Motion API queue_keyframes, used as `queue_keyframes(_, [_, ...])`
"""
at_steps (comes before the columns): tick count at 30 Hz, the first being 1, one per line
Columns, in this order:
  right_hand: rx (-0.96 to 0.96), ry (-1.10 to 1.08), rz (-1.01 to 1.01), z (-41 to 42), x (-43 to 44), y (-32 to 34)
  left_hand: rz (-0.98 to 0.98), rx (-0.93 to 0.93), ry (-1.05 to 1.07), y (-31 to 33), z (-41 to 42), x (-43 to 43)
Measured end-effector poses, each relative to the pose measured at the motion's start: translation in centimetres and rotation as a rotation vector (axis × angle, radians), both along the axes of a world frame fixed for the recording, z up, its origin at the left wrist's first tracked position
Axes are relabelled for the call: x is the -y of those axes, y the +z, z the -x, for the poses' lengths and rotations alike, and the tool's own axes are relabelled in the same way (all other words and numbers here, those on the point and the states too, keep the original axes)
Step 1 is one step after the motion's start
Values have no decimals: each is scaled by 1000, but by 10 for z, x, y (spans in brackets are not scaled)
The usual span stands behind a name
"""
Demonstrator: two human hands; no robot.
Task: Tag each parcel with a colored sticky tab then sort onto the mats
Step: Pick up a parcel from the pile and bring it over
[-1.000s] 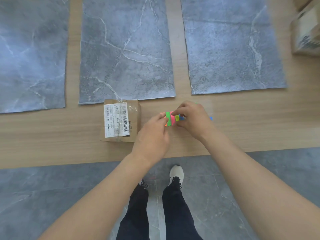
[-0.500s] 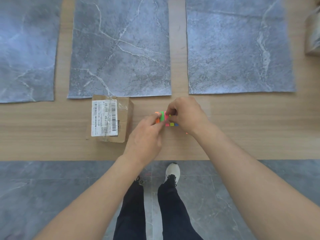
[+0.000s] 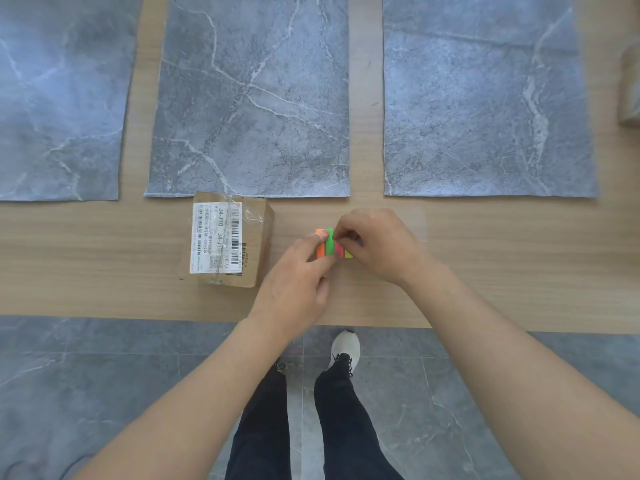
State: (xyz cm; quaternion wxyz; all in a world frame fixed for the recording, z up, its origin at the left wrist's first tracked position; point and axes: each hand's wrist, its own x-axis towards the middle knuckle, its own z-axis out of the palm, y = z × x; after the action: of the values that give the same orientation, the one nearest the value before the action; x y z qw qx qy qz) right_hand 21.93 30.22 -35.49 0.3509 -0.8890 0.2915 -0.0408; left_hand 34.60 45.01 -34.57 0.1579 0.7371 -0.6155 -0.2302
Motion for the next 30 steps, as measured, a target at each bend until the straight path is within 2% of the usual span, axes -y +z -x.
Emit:
queue_keyframes(3, [21,-160,-61,-1,3,0,-8,23,0,-1,1,2])
queue_keyframes(6, [84,-470,-194,-3,1,0,-3,27,10,-1,3,3])
queue_keyframes(9, [270,-824,-382,-4,-4,6,-5,20,27,1,5,4])
queue_keyframes(11, [395,-934,-443,-3,-9,17,3,6,40,5,6,7])
queue_keyframes(13, [469,-933,-423,-6,-19,32,49,-79,109,17,5,11])
queue_keyframes(15, [579,-889,-438,-12,-38,46,131,-280,342,39,2,13])
queue_keyframes(18, [685,-691,-350,-22,-77,56,65,-917,830,74,-13,4])
queue_keyframes(19, [695,-624,-295,-25,-90,56,54,-1084,895,82,-21,-4])
queue_keyframes(20, [695,-570,-233,-30,-102,56,53,-1171,911,87,-28,-14])
queue_keyframes(22, [697,-492,-135,-39,-125,53,74,-1240,903,95,-41,-34])
queue_keyframes(26, [674,-433,-101,-59,-160,45,123,-1235,915,89,-67,-70])
queue_keyframes(30, [643,-345,-58,-73,-178,37,96,-1093,815,76,-89,-99])
